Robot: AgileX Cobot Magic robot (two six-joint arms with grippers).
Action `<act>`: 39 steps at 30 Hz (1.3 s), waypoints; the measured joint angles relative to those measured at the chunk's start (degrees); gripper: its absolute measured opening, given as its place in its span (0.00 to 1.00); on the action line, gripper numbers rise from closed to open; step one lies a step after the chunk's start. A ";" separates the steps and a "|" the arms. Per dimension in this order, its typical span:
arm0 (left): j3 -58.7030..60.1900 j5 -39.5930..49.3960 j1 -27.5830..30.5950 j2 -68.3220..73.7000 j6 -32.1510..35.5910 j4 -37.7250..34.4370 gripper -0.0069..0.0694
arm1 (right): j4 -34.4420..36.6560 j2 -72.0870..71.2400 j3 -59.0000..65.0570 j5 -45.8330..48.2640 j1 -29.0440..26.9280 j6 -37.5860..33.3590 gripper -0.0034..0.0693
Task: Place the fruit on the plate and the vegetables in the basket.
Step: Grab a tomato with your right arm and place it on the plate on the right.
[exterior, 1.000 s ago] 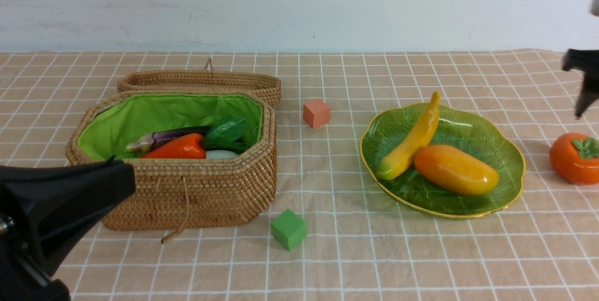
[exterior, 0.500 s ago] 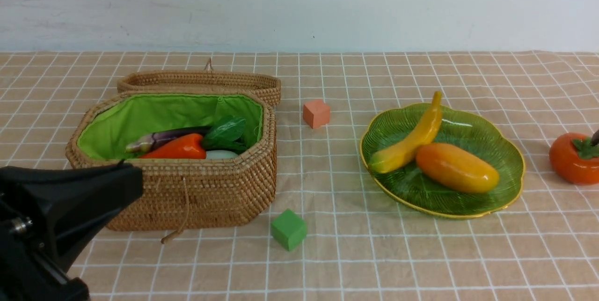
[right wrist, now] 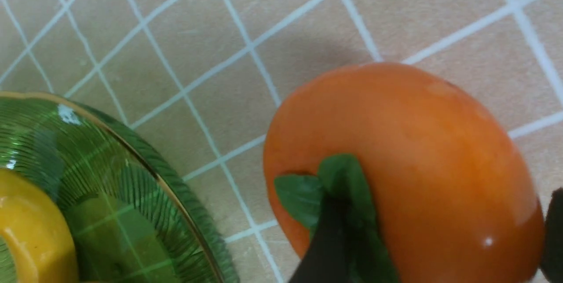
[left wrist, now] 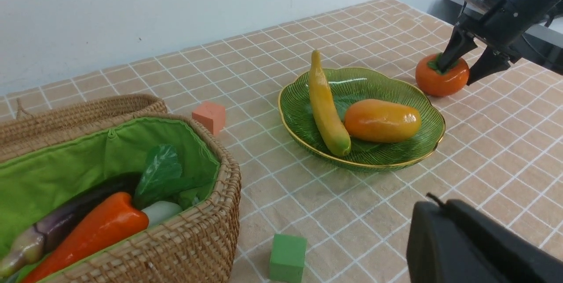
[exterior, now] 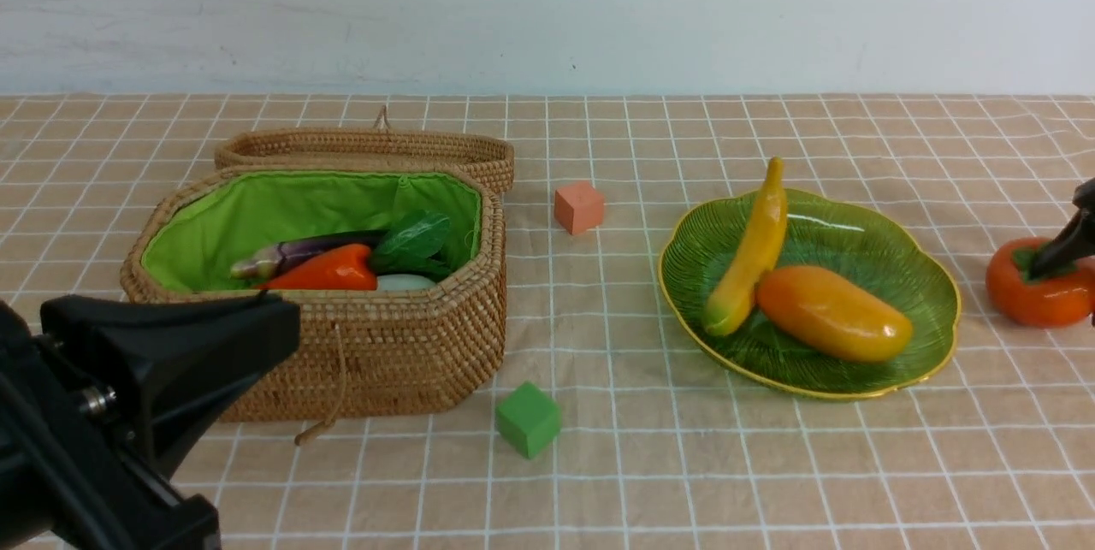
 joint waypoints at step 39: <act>0.00 -1.94 0.00 0.00 -0.11 2.31 0.07 | -5.45 -4.48 -0.05 -4.07 20.49 -1.08 0.82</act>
